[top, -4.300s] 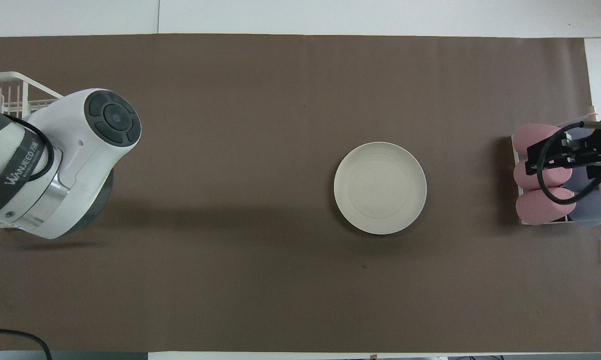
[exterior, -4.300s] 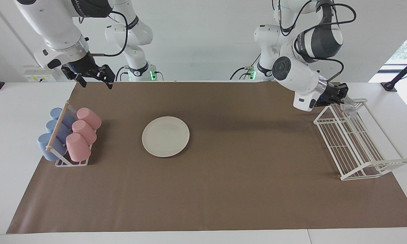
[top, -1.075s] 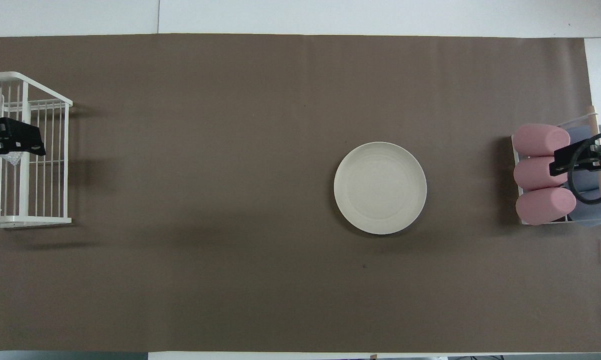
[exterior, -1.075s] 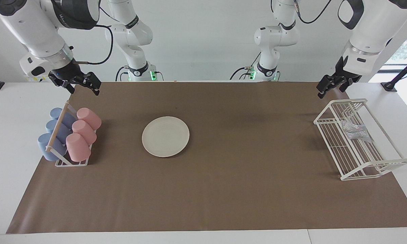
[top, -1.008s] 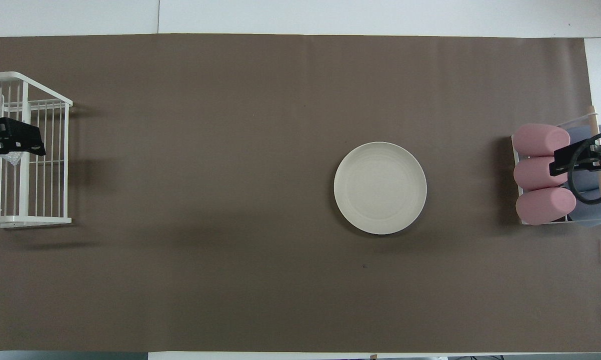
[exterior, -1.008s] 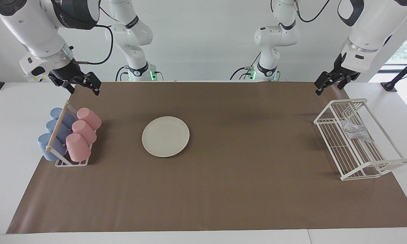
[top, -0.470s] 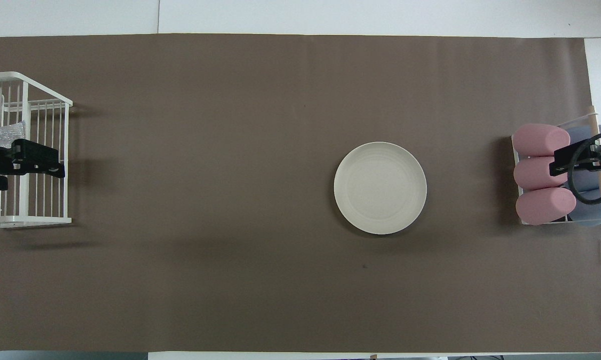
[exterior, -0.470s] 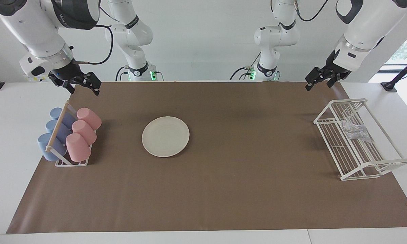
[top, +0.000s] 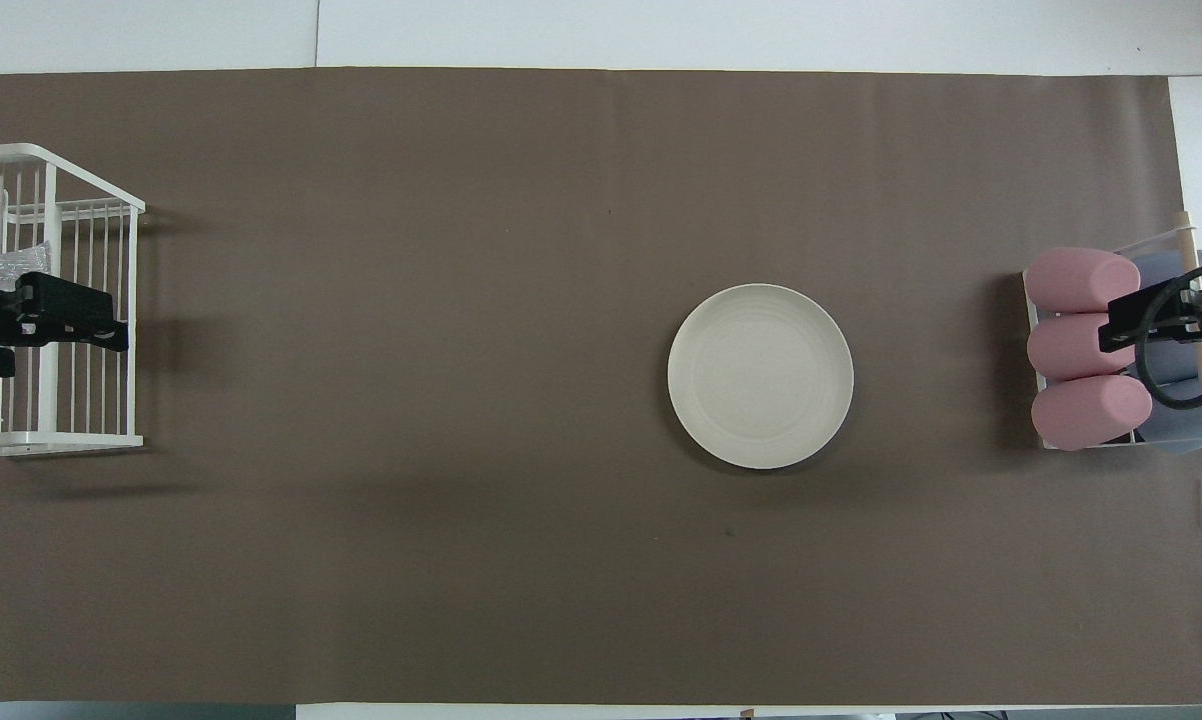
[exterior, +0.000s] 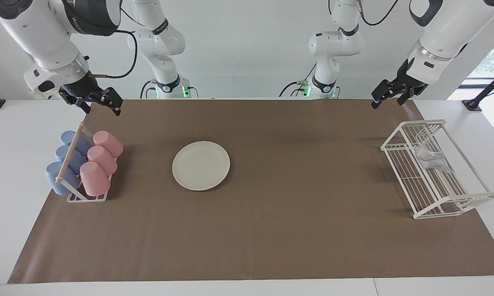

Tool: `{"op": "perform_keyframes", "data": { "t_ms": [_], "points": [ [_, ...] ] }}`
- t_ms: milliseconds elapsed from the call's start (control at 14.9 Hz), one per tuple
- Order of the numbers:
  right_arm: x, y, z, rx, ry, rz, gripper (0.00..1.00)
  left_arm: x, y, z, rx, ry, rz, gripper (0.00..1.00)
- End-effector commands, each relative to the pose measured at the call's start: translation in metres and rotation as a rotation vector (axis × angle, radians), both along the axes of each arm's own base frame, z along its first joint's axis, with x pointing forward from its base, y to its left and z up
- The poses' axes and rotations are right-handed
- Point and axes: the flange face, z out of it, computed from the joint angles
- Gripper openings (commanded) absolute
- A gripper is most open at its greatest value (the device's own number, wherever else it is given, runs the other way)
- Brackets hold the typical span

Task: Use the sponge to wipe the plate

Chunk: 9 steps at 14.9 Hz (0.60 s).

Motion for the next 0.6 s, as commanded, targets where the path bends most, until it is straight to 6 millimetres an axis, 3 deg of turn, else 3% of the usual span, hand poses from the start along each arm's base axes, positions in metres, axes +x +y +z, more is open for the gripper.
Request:
{"op": "perform_keyframes", "data": {
  "t_ms": [0, 537],
  "points": [
    [-0.0065, -0.0008, 0.0005, -0.011, -0.011, 0.023, 1.00, -0.0044, 0.0002, 0.0056, 0.031, 0.004, -0.019, 1.00],
    [-0.0063, -0.0008, 0.0007, -0.011, -0.013, 0.023, 1.00, -0.0041, -0.0043, 0.0030, 0.054, -0.003, -0.056, 1.00]
  ]
}}
